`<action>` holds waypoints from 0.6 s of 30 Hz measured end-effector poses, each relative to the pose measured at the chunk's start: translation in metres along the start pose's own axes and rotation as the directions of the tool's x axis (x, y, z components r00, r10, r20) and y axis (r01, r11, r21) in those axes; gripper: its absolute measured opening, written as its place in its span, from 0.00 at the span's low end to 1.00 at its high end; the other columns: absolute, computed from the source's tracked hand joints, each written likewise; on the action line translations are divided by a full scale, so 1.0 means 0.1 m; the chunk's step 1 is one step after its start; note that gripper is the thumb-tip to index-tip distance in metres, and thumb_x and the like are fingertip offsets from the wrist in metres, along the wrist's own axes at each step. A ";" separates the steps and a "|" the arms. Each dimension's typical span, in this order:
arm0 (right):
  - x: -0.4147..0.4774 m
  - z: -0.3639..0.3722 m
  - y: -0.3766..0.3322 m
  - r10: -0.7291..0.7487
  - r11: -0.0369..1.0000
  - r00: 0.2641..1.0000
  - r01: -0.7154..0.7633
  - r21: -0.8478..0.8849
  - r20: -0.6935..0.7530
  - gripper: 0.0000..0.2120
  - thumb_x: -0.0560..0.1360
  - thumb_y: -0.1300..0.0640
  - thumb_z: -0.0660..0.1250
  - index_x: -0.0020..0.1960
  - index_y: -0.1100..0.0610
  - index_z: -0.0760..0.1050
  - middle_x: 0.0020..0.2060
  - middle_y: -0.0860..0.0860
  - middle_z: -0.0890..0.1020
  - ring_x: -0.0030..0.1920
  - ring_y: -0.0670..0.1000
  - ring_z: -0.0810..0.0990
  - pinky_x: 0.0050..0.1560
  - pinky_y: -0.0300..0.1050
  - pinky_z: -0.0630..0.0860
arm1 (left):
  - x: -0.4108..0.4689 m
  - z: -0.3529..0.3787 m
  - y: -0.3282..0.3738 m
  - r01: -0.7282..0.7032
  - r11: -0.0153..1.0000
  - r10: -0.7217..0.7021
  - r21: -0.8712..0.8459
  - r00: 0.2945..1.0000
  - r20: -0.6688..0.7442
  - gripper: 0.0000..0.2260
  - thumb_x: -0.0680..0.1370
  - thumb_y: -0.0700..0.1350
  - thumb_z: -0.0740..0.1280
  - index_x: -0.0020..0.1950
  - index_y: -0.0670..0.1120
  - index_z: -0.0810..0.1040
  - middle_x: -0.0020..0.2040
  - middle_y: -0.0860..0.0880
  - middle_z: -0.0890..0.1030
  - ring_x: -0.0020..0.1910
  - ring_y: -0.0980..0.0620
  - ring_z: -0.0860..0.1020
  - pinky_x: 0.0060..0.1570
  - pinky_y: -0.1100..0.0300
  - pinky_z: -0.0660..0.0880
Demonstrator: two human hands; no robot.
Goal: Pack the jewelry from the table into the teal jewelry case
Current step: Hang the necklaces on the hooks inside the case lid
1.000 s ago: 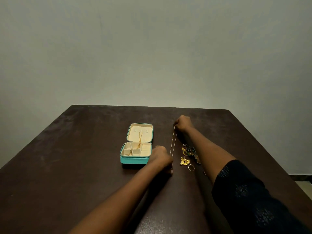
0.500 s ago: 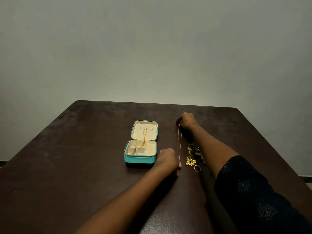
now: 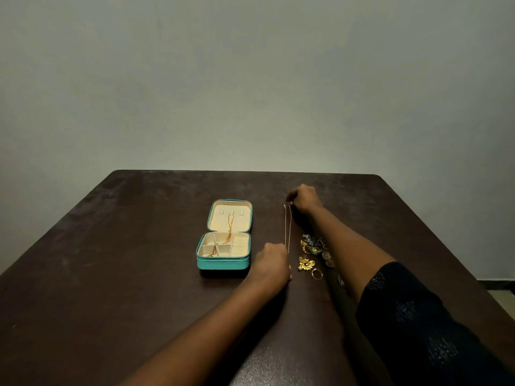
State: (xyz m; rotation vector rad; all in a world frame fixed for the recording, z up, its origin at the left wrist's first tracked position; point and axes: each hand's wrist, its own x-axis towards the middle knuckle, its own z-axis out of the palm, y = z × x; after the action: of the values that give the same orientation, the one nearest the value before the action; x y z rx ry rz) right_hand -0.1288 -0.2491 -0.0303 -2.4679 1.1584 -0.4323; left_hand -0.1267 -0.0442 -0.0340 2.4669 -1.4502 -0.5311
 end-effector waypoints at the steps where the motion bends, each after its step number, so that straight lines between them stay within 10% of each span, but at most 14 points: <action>1: -0.02 0.00 0.02 0.005 1.000 1.000 -0.005 0.000 0.001 0.11 0.75 0.70 0.63 0.53 0.63 0.81 0.54 0.60 0.82 0.56 0.55 0.80 0.63 0.45 0.72 | 0.01 0.01 0.00 -0.014 0.999 0.014 0.030 1.000 0.007 0.17 0.74 0.44 0.70 0.61 0.41 0.75 0.59 0.39 0.76 0.57 0.40 0.77 0.57 0.51 0.75; 12: -0.16 -0.03 -0.01 0.054 0.995 0.998 -0.056 0.082 0.030 0.14 0.74 0.70 0.60 0.52 0.62 0.82 0.53 0.60 0.82 0.57 0.56 0.79 0.59 0.48 0.74 | -0.01 0.03 0.03 -0.040 0.996 0.042 0.082 0.999 -0.029 0.12 0.77 0.40 0.65 0.60 0.40 0.75 0.58 0.38 0.76 0.57 0.38 0.77 0.56 0.49 0.75; 18: -0.31 0.00 -0.32 0.121 0.966 0.993 -0.116 0.232 -0.006 0.12 0.76 0.69 0.59 0.53 0.64 0.80 0.53 0.59 0.82 0.55 0.56 0.80 0.53 0.45 0.76 | 0.12 -0.44 -0.40 -0.034 0.984 -0.028 -0.172 0.938 -0.346 0.10 0.76 0.40 0.63 0.56 0.40 0.78 0.53 0.39 0.80 0.53 0.41 0.77 0.49 0.53 0.72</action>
State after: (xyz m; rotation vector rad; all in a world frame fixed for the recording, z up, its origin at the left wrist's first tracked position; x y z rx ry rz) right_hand -0.1271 -0.2063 -0.0190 -2.1869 1.1842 -0.5268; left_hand -0.0714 -0.0350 -0.0110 2.2756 -1.2101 -0.1950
